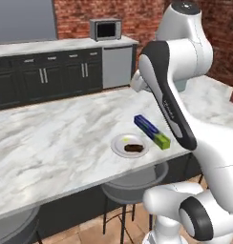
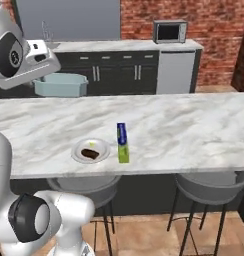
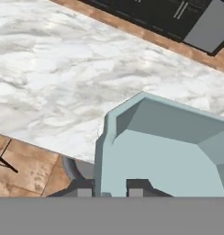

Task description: Retrieve the tupperware and aluminum foil from the cabinet and place them on the dining counter near the plate with sweet potato and lemon wedge to prepare for storing leftovers.

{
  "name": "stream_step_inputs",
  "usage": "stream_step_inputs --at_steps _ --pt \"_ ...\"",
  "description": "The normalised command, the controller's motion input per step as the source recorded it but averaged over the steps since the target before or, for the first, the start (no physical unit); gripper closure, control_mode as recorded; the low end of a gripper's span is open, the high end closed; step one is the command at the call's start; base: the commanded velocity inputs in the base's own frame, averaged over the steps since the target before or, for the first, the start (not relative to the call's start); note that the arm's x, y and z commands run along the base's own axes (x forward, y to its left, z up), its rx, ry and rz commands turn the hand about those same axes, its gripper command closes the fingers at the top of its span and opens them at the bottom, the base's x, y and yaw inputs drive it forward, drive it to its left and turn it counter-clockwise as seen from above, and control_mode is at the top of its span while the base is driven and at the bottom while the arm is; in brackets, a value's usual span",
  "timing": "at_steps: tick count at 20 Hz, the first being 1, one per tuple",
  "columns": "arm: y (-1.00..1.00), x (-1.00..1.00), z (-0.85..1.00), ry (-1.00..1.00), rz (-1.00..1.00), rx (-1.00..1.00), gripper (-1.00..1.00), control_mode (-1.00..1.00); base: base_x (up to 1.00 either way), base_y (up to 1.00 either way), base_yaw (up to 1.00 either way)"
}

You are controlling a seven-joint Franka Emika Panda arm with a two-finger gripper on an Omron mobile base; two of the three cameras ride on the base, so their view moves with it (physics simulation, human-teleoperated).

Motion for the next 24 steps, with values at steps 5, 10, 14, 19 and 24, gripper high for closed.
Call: stream_step_inputs --at_steps 5,10,14,19,24 --pt "0.00 0.00 0.00 0.00 0.00 0.00 1.00 1.00 0.82 -0.11 0.52" --pt "0.00 0.00 0.00 0.00 0.00 0.00 1.00 1.00 0.77 0.00 0.54" --pt "0.01 0.38 -0.56 0.01 0.37 0.00 1.00 -1.00 0.14 0.00 0.13" --pt "0.13 0.46 -0.95 0.08 0.45 0.00 1.00 -1.00 0.00 0.00 0.00" --pt "0.26 0.20 -1.00 0.01 0.44 0.00 1.00 -1.00 0.00 0.00 0.00"
